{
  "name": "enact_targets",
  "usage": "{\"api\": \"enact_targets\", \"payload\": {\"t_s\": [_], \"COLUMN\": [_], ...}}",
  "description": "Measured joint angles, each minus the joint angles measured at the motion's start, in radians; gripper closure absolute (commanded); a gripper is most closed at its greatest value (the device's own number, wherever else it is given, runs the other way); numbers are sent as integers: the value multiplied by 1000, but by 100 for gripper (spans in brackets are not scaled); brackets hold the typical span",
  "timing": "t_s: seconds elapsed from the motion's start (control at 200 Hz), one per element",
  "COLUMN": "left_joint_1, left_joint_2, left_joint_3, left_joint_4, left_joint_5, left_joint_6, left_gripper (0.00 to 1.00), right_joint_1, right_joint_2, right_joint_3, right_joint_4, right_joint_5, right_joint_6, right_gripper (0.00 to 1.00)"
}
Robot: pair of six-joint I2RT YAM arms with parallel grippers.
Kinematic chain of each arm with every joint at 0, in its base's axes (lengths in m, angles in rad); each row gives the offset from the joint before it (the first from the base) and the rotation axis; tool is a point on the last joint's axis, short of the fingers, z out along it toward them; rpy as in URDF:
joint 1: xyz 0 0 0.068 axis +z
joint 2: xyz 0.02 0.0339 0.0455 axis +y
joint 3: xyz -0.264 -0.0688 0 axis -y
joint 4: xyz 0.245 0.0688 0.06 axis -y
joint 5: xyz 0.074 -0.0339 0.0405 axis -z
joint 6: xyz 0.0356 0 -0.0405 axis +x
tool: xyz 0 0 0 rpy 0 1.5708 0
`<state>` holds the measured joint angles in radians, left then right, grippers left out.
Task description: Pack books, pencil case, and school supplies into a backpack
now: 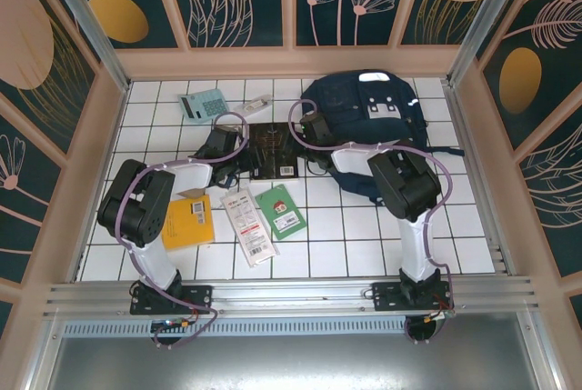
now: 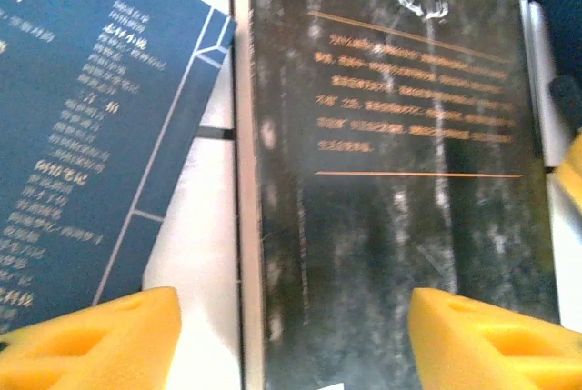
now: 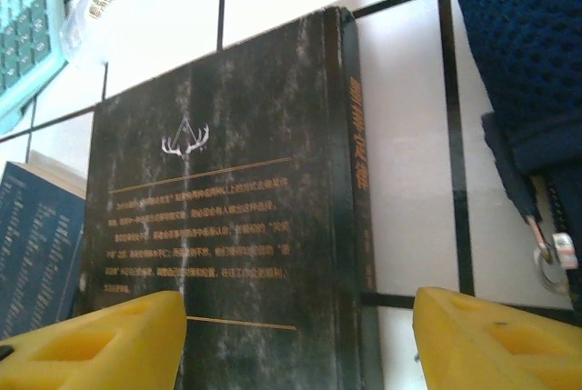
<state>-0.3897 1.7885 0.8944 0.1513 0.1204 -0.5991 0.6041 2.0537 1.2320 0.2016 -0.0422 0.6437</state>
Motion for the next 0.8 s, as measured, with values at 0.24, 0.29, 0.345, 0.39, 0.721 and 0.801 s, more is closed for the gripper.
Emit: {"api": "enact_targets", "payload": {"t_s": [0.24,0.29,0.345,0.39,0.721,0.801], "left_joint_1": [-48,-50,-50,-50,-41,-39], "left_joint_2": [24,33,34,35,40,40], "left_joint_3": [17,17,18,18,-1,-6], "left_joint_4": [-37,-37,-31,-27,25,36], "left_joint_5": [-52,-53,-52,-51,-23,-17], "left_joint_6": [12,9,7,3,-30,-35], "left_gripper": [63,66,67,71,74,75], "right_joint_1": [15,21,28,33,4,-14], "right_joint_2": [0,1,4,8,3,-8], "right_joint_3": [1,3,5,8,-22,-69], "right_joint_4": [-32,-41,-46,-51,13,94], "right_joint_5": [19,19,19,18,-80,-134], "right_joint_6": [-10,-10,-10,-10,31,53], "right_gripper": [33,33,33,33,36,36]}}
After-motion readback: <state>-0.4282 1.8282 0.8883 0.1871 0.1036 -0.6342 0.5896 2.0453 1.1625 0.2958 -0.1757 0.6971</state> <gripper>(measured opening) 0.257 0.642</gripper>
